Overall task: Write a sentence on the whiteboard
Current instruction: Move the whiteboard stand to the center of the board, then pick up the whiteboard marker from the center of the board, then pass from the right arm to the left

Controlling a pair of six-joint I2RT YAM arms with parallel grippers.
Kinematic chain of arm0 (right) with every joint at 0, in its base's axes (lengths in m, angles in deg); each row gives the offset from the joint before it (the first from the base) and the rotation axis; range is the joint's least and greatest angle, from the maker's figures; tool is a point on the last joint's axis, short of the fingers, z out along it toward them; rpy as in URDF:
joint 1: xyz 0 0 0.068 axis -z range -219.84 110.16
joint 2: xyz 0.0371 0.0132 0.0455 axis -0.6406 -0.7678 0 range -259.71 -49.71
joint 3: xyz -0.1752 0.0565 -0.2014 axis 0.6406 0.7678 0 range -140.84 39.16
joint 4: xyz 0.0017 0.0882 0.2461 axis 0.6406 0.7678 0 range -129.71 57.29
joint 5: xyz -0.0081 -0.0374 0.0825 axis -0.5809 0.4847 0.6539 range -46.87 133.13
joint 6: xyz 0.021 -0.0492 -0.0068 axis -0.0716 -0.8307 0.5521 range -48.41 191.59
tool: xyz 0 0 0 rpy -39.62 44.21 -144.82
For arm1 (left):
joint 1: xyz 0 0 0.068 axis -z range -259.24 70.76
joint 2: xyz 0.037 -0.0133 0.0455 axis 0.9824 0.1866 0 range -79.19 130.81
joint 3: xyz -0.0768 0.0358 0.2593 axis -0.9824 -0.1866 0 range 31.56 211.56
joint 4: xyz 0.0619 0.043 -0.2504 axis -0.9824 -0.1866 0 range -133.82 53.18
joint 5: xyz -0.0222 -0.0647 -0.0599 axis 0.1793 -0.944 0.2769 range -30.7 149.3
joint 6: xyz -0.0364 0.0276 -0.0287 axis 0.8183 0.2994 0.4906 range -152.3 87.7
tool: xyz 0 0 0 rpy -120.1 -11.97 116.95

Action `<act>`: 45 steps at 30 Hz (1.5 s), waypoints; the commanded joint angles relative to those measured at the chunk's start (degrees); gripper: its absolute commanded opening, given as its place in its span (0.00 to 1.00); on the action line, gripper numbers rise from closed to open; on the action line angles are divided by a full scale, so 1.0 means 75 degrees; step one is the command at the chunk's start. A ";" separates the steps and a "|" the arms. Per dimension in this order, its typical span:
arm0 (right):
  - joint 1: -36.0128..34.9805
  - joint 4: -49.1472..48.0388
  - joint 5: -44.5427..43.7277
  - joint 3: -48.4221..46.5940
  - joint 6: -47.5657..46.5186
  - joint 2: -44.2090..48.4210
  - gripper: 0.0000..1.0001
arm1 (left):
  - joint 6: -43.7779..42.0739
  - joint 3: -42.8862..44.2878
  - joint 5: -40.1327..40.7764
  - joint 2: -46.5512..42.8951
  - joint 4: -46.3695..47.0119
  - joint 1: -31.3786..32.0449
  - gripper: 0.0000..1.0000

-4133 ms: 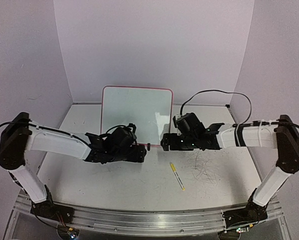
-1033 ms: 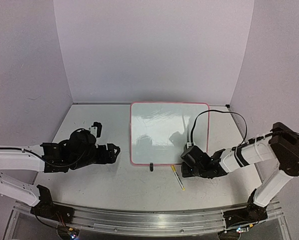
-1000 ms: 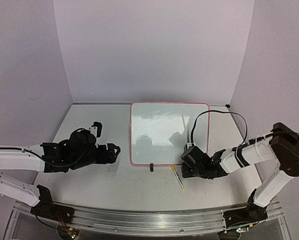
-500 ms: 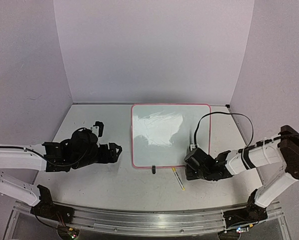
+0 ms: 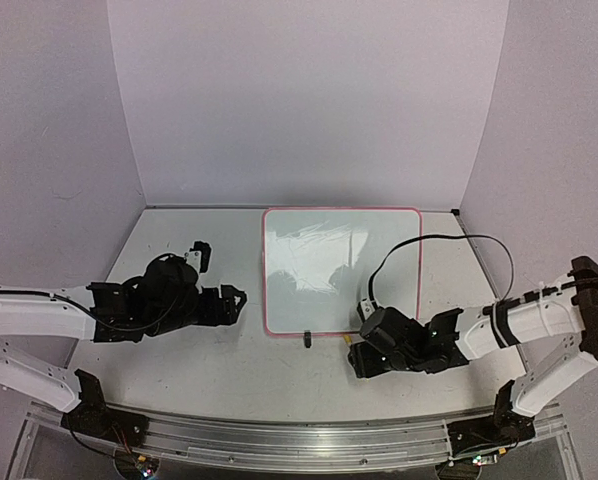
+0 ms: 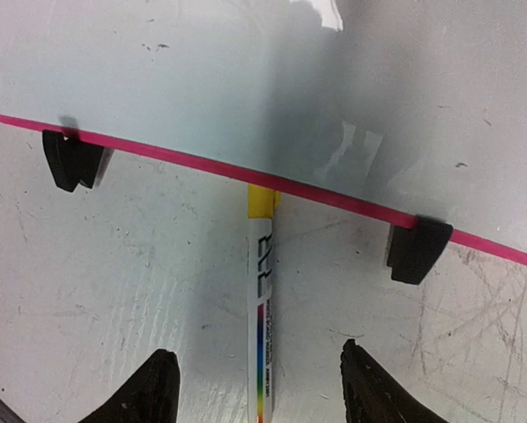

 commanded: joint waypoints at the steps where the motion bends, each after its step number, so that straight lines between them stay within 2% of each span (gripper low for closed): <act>1: 0.0011 -0.0294 -0.0244 -0.0490 -0.0386 -0.0670 0.55 | -0.0104 0.0420 -0.0184 -0.0036 0.0292 -0.0001 0.89; 6: 0.0027 -0.0601 -0.0468 -0.0454 -0.0449 -0.0841 0.47 | -0.0052 0.0376 -0.0211 -0.0144 0.0294 -0.0007 0.89; 12: 0.0030 -0.0889 -0.0082 -0.0320 -0.0328 -0.1158 0.32 | -0.0158 0.0475 -0.0300 -0.0115 0.0292 -0.0007 0.89; 16: 0.0027 -0.0937 0.0125 -0.0196 -0.0126 -0.1220 0.29 | -0.0171 0.0544 -0.0360 -0.0206 0.0292 -0.0007 0.89; 19: 0.0025 -0.0935 0.0211 -0.0124 -0.0094 -0.1185 0.22 | -0.0232 0.0632 -0.0400 -0.0268 0.0292 -0.0007 0.89; 27: -0.0055 0.0160 0.1067 0.0162 0.0144 -0.0162 0.02 | -0.0419 0.0857 -0.0631 -0.0223 0.0280 -0.0007 0.89; 30: -0.0149 0.0645 0.1570 0.0310 0.0046 0.0508 0.00 | -0.0424 0.1022 -0.0899 -0.0029 0.0281 -0.0006 0.89; 35: -0.0158 0.0856 0.2728 0.0265 -0.0958 0.1871 0.00 | -0.0571 0.1625 -0.2056 0.0687 0.0301 -0.0002 0.90; 38: -0.0164 0.0434 0.2660 0.0002 -0.1874 0.2538 0.00 | -0.0650 0.2017 -0.3472 0.1227 0.0574 -0.0018 0.90; 42: -0.0160 -0.0139 0.2330 -0.0753 -0.3159 0.2473 0.00 | -0.0350 0.2456 -0.5143 0.1796 0.1126 -0.0019 0.89; 45: -0.0157 -0.0365 0.2179 -0.1294 -0.3909 0.1994 0.00 | 0.0162 0.2432 -0.5891 0.1945 0.1635 -0.0021 0.87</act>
